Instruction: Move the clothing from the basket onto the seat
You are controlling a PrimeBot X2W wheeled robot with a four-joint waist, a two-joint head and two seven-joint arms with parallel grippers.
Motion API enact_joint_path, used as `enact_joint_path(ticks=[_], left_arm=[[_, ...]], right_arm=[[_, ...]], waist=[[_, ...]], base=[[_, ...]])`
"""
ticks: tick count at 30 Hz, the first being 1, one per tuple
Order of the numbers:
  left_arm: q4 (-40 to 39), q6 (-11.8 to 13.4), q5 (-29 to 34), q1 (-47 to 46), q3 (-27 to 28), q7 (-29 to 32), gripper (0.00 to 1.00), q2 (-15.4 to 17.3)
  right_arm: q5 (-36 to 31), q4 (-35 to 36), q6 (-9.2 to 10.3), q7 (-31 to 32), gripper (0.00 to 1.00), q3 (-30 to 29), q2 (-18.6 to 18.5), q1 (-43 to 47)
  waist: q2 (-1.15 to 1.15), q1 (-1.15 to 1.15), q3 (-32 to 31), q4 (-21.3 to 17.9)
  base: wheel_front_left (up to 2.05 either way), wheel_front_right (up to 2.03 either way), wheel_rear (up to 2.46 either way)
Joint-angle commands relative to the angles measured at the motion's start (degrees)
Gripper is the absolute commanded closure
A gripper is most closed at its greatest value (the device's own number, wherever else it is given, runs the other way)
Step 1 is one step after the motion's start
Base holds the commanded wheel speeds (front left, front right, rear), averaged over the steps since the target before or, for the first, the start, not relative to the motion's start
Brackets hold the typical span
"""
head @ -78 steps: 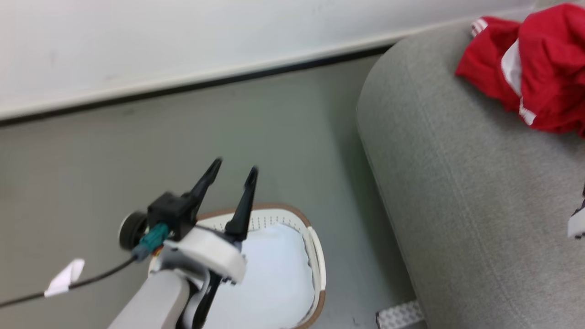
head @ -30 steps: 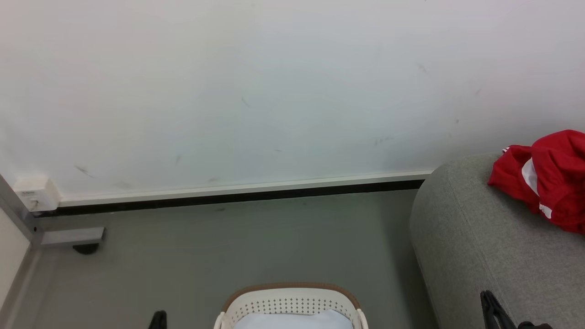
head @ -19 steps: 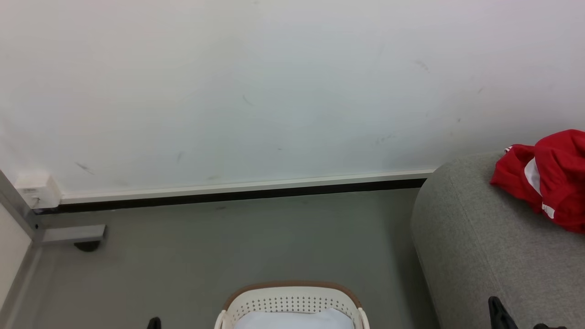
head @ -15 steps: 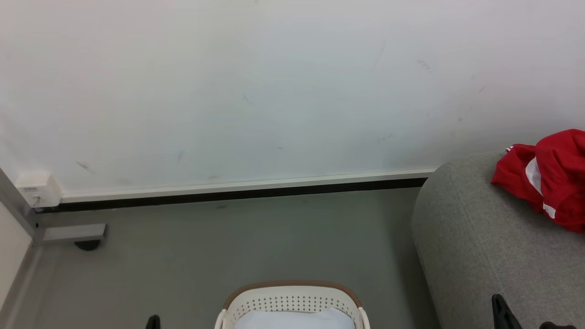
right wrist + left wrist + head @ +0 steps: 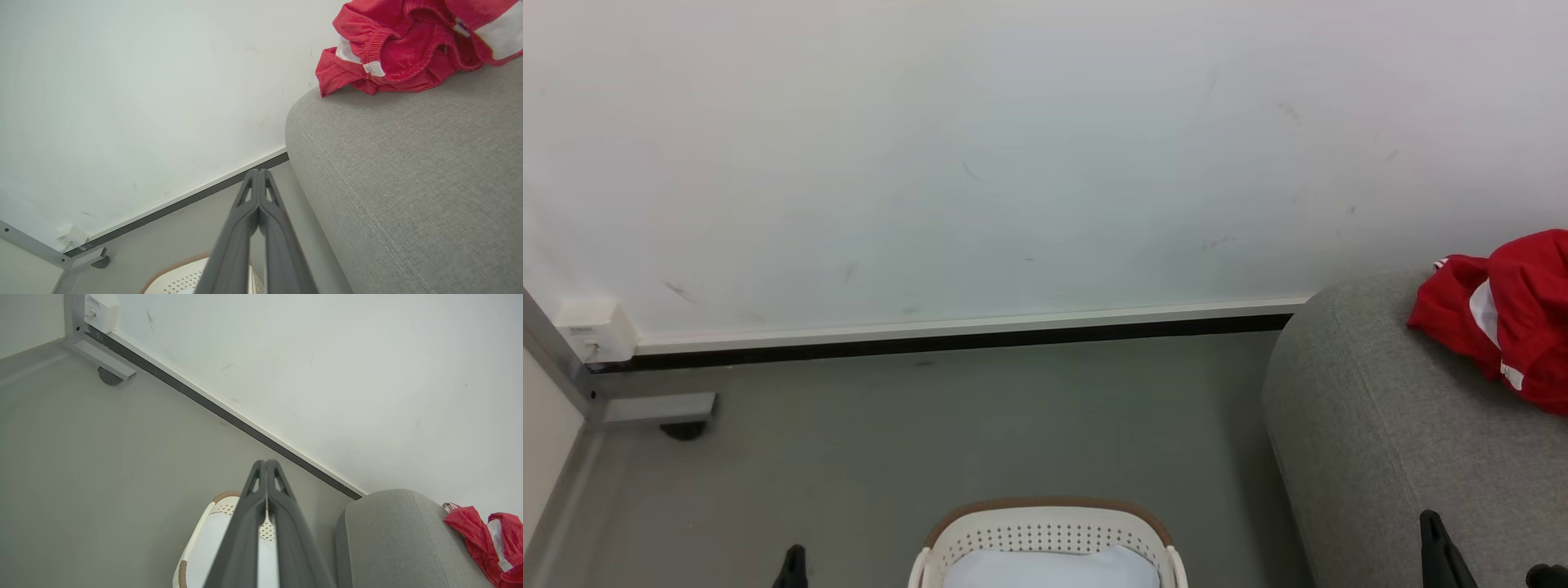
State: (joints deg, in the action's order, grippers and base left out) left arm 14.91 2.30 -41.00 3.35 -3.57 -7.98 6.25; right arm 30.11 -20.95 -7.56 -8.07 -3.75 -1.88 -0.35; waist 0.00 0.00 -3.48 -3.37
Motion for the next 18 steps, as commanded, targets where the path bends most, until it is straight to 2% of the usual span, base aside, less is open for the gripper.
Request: enact_joint_path(ticks=[1, 18], left_arm=[[-0.8, -0.4, -1.8, -1.5, 0.7, 0.4, 1.00, 0.1], [-0.9, -2.8, -14.1, -3.6, 3.0, 3.9, 1.00, -0.7]], right_arm=[[2.4, 1.1, 0.03, 0.5, 1.00, -0.2, -0.5, -1.8], [17.1, 2.7, 0.05, 4.0, 1.00, -0.9, -0.7, -2.9]], waist=[[0.00, 0.00, 0.0, 0.0], [0.00, 0.00, 0.7, 0.6]], base=[[0.00, 0.00, 0.00], [0.00, 0.00, 0.00]])
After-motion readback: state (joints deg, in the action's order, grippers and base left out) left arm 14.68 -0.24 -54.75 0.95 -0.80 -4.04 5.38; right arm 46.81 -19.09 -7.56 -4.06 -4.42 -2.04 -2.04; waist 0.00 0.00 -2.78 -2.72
